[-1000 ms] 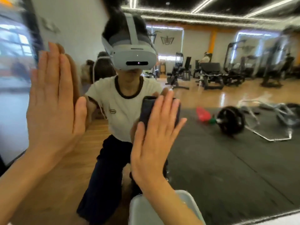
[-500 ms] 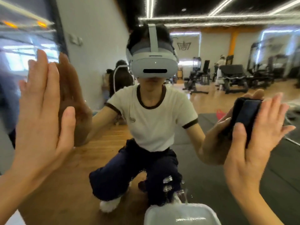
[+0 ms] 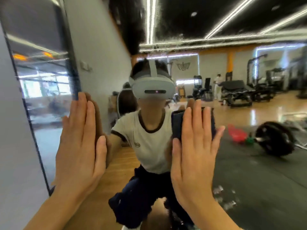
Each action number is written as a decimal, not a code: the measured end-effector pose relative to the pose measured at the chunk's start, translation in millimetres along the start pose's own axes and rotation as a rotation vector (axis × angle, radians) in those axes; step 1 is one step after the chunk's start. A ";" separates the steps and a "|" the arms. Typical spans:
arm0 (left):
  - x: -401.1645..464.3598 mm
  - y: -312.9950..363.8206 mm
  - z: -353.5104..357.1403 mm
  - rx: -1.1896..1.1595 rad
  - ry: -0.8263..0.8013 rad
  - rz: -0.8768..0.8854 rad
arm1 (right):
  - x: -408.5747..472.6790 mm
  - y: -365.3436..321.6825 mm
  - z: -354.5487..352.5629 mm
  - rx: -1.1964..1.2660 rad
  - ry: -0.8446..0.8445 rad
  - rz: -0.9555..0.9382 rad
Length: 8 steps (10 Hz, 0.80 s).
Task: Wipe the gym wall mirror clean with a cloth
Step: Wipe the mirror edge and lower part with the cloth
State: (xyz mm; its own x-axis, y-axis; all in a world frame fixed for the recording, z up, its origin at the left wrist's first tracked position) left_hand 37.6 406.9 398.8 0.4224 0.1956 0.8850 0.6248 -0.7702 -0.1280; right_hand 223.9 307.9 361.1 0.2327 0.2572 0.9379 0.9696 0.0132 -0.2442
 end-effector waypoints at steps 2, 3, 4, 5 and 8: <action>-2.2 0.5 3.0 -0.025 0.010 -0.010 | -16.0 -79.7 51.4 -0.230 -0.197 -0.353; -0.1 -2.1 2.3 -0.063 0.011 0.003 | -12.7 -36.3 25.9 -0.291 -0.168 -0.320; -1.5 -1.7 2.1 -0.042 0.022 0.009 | -8.6 39.5 -14.1 -0.208 -0.079 -0.021; -0.7 -0.7 1.6 -0.024 0.035 0.011 | -4.7 30.6 -15.5 -0.152 0.040 0.156; -1.6 -2.8 2.9 -0.073 0.006 0.030 | 6.5 -46.6 22.3 -0.315 -0.195 -0.385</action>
State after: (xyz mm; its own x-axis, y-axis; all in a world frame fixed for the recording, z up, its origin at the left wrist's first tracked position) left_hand 37.0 410.6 396.4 0.4359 0.1681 0.8841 0.5626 -0.8177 -0.1219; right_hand 178.5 330.5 373.1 -0.1339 0.4663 0.8744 0.9646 -0.1409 0.2229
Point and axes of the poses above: each hand's wrist, its own x-axis towards the middle knuckle, its own z-axis out of the palm, y = z × x, the point moved 10 cm from there along x, towards the middle knuckle, and after that the axes turned 12 degrees about -y, right-handed, at the moved point
